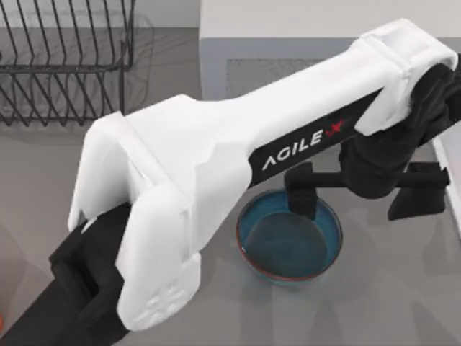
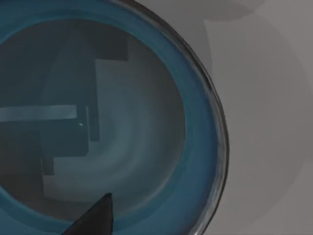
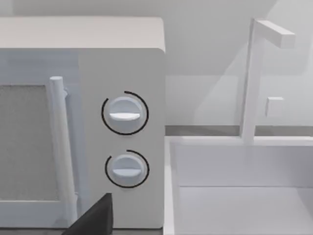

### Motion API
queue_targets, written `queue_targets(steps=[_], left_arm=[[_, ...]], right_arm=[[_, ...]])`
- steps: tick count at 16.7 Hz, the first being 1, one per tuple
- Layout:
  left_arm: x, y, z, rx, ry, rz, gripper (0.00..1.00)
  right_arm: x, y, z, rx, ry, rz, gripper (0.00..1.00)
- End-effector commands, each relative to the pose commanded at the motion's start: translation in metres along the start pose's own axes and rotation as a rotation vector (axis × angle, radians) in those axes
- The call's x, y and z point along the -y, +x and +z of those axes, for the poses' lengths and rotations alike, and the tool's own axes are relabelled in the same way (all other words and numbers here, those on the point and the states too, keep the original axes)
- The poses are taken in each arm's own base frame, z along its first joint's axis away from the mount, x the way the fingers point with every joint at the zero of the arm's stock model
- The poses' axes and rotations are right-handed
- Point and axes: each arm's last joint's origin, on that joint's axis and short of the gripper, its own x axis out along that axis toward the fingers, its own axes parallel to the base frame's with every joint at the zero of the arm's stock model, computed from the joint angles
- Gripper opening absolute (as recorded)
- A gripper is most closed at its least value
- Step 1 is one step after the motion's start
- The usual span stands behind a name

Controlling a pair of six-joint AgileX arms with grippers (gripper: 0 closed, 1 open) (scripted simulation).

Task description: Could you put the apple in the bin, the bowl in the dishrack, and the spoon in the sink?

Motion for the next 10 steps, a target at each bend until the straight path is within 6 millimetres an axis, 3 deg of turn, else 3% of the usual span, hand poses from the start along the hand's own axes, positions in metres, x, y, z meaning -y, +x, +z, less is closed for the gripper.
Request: queue_targets(steps=[5,10], left_arm=[[-0.002,0.055,-0.003,-0.003,0.000,0.004,1.00],[-0.003,0.066,-0.004,-0.001,0.000,0.002,1.00]], right_arm=[[0.000,0.000,0.000,0.000,0.000,0.000,1.00],[0.000,0.000,0.000,0.000,0.000,0.000,1.00]])
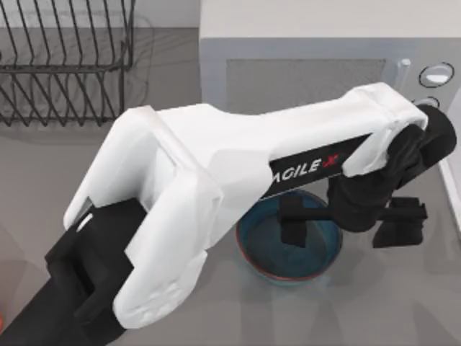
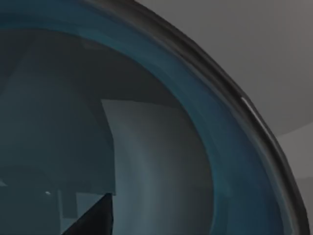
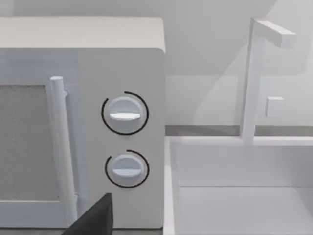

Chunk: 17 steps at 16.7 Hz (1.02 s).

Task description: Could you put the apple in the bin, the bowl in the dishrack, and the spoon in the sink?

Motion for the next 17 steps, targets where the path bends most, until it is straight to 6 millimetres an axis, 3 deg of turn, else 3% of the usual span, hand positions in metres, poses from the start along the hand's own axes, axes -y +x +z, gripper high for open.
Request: queue_targets(steps=[1,14,17], left_arm=[[0.0000,0.0000,0.0000,0.000,0.000,0.000,1.00],[0.0000,0.0000,0.0000,0.000,0.000,0.000,0.02],[0.0000,0.0000,0.0000,0.000,0.000,0.000,0.00]], right_arm=[[0.0000,0.0000,0.0000,0.000,0.000,0.000,1.00],[0.0000,0.0000,0.0000,0.000,0.000,0.000,1.00],[0.0000,0.0000,0.0000,0.000,0.000,0.000,1.00]])
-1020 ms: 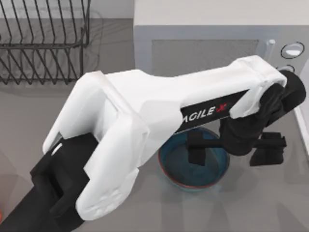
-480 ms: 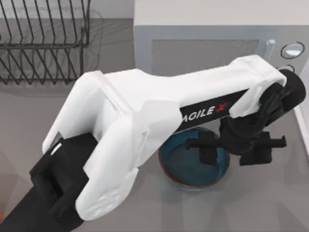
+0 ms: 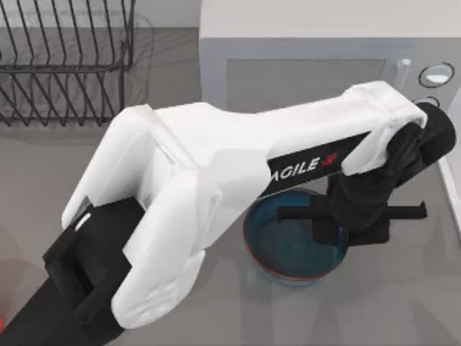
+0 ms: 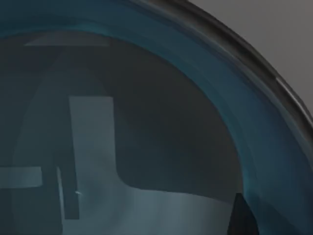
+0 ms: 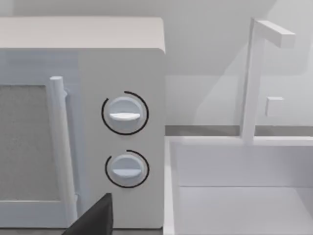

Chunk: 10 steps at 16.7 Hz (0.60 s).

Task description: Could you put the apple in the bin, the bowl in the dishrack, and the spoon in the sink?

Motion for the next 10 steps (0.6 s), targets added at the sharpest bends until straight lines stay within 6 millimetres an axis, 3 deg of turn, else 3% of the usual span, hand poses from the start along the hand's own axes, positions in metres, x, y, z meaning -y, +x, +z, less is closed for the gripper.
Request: queue_targets(steps=[10], left_arm=[[0.0034,-0.0078,0.0005,-0.009,0.002,0.013,0.00]], right_arm=[[0.0000,0.0000,0.0000,0.000,0.000,0.000,1.00]])
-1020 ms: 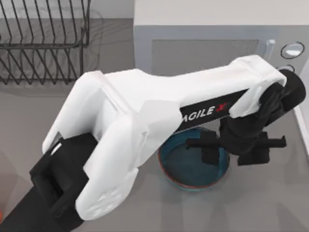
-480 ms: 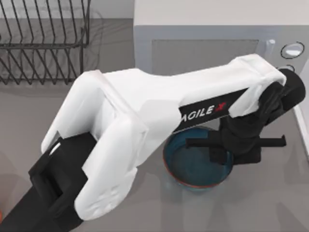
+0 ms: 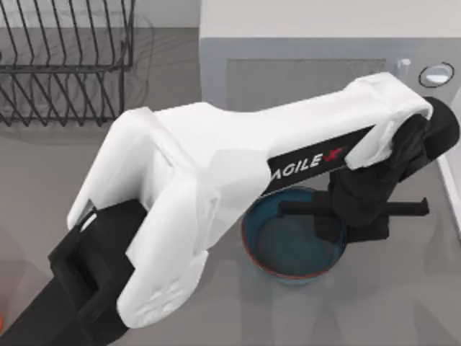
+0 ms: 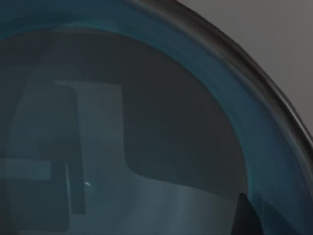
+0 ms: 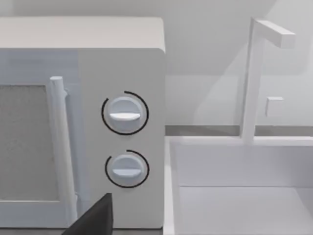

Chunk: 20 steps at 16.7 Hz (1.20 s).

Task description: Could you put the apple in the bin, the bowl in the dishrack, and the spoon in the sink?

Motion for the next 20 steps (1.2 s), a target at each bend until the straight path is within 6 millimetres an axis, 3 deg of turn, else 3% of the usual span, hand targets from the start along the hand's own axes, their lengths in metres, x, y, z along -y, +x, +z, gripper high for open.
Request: queue_targets(steps=[5,10,20], left_arm=[[0.007,-0.044,0.009,0.011,-0.006,-0.013,0.00],[0.000,-0.086,0.008,0.017,-0.001,-0.023,0.00],[-0.010,-0.100,0.010,0.001,-0.007,-0.029,0.00]], right_arm=[[0.000,0.000,0.000,0.000,0.000,0.000,1.00],[0.000,0.000,0.000,0.000,0.000,0.000,1.00],[0.000,0.000,0.000,0.000,0.000,0.000,1.00]])
